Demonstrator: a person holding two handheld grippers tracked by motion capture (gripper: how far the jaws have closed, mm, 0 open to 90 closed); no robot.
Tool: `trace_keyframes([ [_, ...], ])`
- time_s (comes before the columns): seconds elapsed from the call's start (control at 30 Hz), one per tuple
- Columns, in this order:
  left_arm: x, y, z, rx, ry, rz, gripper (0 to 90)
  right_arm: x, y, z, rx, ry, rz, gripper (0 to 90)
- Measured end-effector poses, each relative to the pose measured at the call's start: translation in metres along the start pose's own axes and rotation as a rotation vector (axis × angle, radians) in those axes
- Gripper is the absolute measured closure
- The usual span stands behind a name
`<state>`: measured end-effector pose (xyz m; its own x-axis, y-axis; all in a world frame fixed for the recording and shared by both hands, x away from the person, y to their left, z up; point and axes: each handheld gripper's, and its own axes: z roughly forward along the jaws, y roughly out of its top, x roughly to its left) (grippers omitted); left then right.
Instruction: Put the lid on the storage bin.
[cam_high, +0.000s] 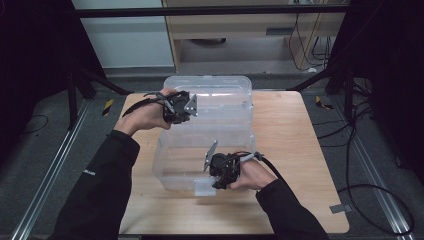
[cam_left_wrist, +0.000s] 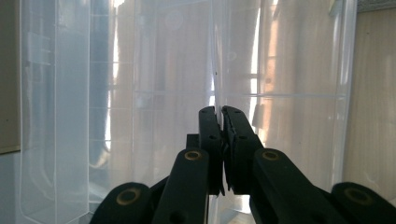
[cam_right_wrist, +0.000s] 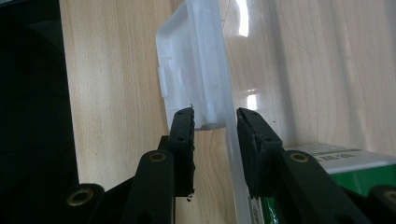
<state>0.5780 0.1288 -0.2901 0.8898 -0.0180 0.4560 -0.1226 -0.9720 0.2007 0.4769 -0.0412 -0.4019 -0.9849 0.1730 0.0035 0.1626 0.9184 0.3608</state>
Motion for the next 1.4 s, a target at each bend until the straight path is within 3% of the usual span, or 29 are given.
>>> trace_keyframes([
  [0.47,-0.024,-0.004,-0.013,-0.047,0.011,-0.009,86.4,0.001,-0.002,0.000,-0.011,0.002,0.004,67.8],
  [1.4,-0.054,-0.010,-0.025,-0.106,-0.002,-0.019,86.6,0.004,-0.002,-0.001,-0.004,-0.002,0.001,67.7],
])
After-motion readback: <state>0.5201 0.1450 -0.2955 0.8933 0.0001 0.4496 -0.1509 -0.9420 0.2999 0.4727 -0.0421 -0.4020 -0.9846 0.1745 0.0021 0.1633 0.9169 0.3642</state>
